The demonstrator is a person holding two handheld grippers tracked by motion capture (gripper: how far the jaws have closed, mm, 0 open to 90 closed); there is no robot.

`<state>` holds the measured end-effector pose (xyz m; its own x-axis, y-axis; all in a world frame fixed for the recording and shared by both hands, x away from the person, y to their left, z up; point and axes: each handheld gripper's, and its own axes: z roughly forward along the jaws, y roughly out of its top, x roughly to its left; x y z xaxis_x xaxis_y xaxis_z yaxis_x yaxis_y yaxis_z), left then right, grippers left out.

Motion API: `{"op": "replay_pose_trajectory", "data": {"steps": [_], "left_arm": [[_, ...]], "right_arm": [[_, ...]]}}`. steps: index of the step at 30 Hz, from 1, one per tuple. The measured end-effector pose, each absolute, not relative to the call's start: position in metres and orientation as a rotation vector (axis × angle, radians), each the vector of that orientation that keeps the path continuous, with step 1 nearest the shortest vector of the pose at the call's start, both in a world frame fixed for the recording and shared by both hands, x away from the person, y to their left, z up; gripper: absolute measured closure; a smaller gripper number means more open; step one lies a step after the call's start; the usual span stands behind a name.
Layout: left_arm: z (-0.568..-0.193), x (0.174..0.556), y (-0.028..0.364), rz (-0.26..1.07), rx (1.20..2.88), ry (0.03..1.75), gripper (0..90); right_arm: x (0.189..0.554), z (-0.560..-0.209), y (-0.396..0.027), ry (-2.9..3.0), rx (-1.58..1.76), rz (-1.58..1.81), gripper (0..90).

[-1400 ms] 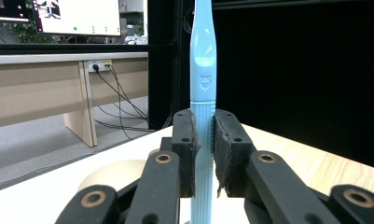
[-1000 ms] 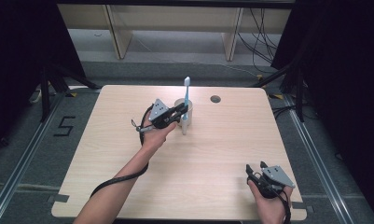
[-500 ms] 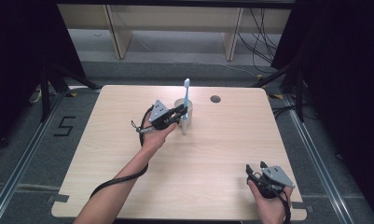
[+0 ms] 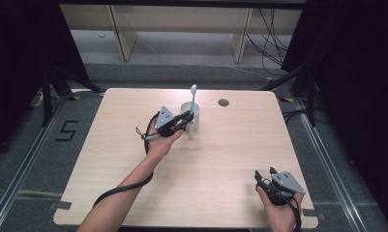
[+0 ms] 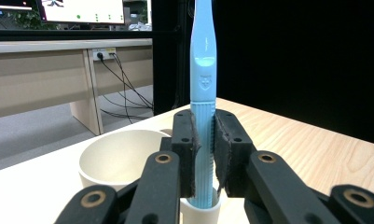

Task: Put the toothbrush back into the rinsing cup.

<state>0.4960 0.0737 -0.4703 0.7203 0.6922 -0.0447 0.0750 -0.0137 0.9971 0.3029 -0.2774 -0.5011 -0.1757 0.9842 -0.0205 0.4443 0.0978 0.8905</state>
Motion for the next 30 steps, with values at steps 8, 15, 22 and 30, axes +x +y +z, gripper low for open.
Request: {"op": "replay_pose_trajectory", "data": {"steps": [8, 15, 22, 30], "left_arm": [[-0.4723, 0.4946, 0.0742, 0.549, 1.535, 0.654, 78.6], [-0.4750, 0.4931, 0.0748, 0.549, 1.541, 0.655, 78.6], [-0.4773, 0.4934, 0.0759, 0.551, 1.550, 0.656, 78.5], [-0.4795, 0.4931, 0.0759, 0.550, 1.552, 0.661, 78.5]], "right_arm": [[0.3029, -0.5013, -0.2775, 1.714, 1.412, 1.022, 44.3], [0.3029, -0.5011, -0.2770, 1.713, 1.413, 1.021, 44.2], [0.3028, -0.5013, -0.2767, 1.718, 1.420, 1.017, 44.3], [0.3028, -0.5013, -0.2770, 1.717, 1.415, 1.016, 44.3]]}}
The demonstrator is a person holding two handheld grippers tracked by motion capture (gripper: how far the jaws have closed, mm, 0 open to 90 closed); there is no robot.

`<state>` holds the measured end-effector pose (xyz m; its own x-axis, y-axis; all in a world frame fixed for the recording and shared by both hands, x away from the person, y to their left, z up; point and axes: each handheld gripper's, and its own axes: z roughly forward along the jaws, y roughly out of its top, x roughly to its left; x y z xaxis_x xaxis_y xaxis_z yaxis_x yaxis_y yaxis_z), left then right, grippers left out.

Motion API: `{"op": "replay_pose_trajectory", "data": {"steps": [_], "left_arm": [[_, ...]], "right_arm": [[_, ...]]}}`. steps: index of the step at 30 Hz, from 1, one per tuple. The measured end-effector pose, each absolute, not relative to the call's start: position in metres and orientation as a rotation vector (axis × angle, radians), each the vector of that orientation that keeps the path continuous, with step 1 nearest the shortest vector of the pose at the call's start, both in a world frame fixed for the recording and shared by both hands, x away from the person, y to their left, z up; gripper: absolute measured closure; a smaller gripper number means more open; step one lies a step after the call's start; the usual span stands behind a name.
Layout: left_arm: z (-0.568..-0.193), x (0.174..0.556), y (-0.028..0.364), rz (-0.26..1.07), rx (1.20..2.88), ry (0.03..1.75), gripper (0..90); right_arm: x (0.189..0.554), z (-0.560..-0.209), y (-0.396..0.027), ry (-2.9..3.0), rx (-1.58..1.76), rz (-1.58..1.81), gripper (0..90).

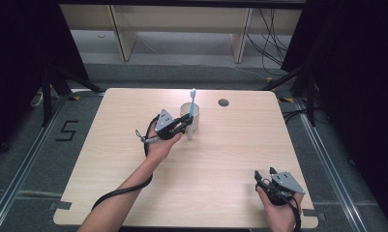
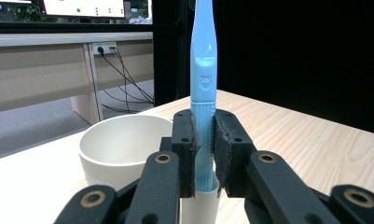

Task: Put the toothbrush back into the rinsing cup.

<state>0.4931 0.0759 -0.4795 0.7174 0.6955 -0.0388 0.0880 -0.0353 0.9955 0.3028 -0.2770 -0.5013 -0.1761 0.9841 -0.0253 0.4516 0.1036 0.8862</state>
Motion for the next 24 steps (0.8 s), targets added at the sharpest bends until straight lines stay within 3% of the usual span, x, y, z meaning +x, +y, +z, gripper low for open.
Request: {"op": "replay_pose_trajectory", "data": {"steps": [12, 24], "left_arm": [[-0.4829, 0.4940, 0.0769, 0.541, 1.556, 0.679, 77.2], [-0.4813, 0.4890, 0.0821, 0.537, 1.559, 0.695, 63.5]], "right_arm": [[0.3031, -0.5015, -0.2764, 1.718, 1.417, 1.017, 44.2], [0.3028, -0.5012, -0.2772, 1.725, 1.420, 1.014, 44.2]]}}
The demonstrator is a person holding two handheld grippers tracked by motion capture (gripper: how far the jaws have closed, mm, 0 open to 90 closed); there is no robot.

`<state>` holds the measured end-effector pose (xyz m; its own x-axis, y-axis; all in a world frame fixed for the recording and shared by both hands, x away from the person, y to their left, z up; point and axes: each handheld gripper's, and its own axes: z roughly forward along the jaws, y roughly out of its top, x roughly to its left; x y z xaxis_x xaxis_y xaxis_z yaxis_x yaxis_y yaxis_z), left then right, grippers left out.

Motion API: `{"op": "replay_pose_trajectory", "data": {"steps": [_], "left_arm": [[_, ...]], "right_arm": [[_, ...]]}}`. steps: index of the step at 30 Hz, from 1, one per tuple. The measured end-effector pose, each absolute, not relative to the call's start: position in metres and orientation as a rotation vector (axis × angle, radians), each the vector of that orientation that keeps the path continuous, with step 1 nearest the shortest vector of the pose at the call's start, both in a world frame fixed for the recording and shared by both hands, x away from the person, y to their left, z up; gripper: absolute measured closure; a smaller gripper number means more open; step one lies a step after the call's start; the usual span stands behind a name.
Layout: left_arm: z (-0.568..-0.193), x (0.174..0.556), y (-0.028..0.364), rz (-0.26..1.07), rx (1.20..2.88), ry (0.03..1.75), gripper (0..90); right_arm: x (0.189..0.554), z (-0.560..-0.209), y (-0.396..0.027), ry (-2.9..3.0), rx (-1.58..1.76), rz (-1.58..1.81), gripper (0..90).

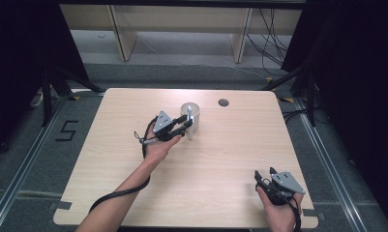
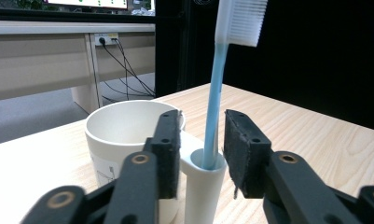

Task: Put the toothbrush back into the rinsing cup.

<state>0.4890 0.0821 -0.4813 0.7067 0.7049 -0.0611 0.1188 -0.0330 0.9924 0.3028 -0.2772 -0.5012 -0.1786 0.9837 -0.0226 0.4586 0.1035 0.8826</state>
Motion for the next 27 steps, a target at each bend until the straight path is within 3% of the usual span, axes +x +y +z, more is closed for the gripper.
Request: {"op": "replay_pose_trajectory", "data": {"steps": [10, 27], "left_arm": [[-0.474, 0.482, 0.092, 0.521, 1.612, 0.702, 46.0], [-0.462, 0.467, 0.122, 0.498, 1.718, 0.748, 38.2]], "right_arm": [[0.303, -0.502, -0.276, 1.720, 1.433, 1.020, 44.2], [0.303, -0.502, -0.276, 1.719, 1.432, 1.017, 44.1]]}}
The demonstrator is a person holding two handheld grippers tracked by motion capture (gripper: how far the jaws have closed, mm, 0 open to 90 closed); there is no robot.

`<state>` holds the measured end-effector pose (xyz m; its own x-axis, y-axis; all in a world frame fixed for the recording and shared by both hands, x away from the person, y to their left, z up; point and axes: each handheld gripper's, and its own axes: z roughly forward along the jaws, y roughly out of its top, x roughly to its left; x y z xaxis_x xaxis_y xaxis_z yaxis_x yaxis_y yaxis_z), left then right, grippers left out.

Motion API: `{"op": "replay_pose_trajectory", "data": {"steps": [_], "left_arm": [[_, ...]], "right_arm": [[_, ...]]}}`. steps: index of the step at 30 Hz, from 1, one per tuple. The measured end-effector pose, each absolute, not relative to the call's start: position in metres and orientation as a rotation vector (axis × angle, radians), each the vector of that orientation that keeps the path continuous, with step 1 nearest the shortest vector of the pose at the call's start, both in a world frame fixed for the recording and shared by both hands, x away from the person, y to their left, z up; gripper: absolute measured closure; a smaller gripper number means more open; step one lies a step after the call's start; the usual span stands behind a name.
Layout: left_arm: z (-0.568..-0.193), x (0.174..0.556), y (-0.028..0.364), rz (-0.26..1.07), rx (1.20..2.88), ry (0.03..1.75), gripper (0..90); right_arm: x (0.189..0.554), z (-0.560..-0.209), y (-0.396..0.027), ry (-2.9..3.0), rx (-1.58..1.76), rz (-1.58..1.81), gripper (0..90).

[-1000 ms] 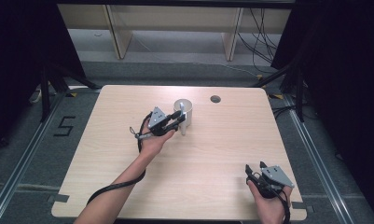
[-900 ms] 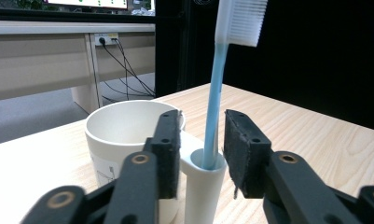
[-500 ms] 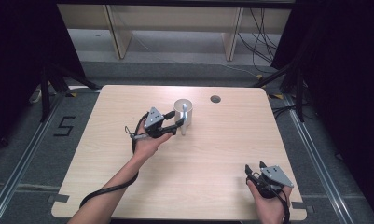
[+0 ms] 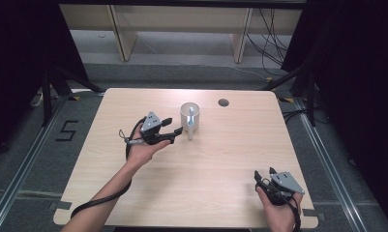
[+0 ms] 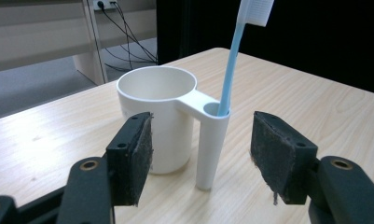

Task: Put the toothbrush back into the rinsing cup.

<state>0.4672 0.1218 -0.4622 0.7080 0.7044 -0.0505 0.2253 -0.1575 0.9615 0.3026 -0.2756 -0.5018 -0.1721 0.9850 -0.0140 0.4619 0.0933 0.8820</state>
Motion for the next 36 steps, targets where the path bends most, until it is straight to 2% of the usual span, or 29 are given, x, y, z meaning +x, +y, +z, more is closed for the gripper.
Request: {"op": "replay_pose_trajectory", "data": {"steps": [19, 36], "left_arm": [[-0.462, 0.447, 0.167, 0.541, 1.760, 0.809, 37.3], [-0.468, 0.421, 0.191, 0.556, 1.739, 0.816, 37.2]], "right_arm": [[0.304, -0.503, -0.276, 1.725, 1.396, 1.009, 44.0], [0.303, -0.503, -0.275, 1.719, 1.429, 1.016, 43.7]]}}
